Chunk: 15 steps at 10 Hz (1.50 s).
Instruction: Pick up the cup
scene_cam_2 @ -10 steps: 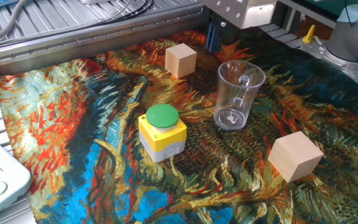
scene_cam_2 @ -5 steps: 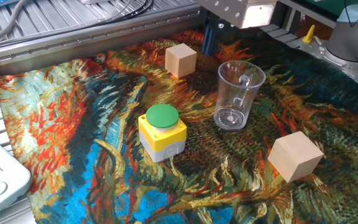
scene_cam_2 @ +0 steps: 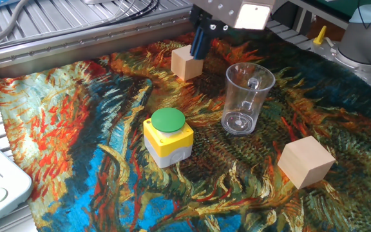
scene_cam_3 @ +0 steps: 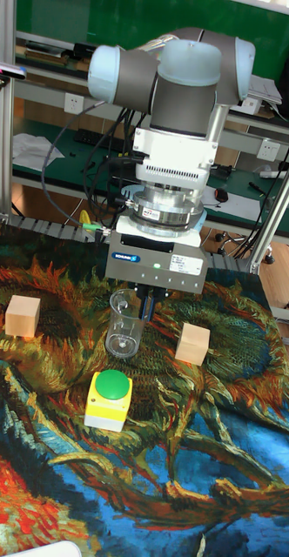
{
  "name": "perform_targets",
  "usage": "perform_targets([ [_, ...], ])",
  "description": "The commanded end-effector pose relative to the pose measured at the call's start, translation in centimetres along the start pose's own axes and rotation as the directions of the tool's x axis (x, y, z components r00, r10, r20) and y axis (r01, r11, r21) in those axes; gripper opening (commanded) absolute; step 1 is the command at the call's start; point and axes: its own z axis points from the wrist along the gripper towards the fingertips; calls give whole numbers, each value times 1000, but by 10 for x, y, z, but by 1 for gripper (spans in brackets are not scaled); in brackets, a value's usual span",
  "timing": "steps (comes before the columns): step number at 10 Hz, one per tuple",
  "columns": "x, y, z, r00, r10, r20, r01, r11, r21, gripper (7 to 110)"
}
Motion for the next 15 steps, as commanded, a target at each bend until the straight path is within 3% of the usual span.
perform_targets([
  [1, -10, 3, -2, 999, 11, 40, -10, 1000, -16, 7],
  [4, -3, 13, -2, 1000, 13, 10, -13, 998, -54, 7],
  [5, -7, 16, 3, 1000, 14, -6, -14, 998, -68, 7],
  [6, -23, 18, 19, 1000, 5, -25, -7, 997, -77, 7],
  [8, -44, 6, 53, 998, -8, -67, 5, 1000, -31, 7],
  [10, -50, -13, 81, 994, -30, -105, 31, 999, 13, 7],
  [11, -25, -14, 80, 979, -20, -203, 21, 1000, 6, 7],
  [12, -11, -12, 78, 967, -25, -252, 28, 1000, 11, 7],
  [13, -14, -25, 81, 972, -27, -232, 48, 995, 88, 7],
  [15, -9, -23, 78, 978, -27, -209, 50, 993, 103, 7],
])
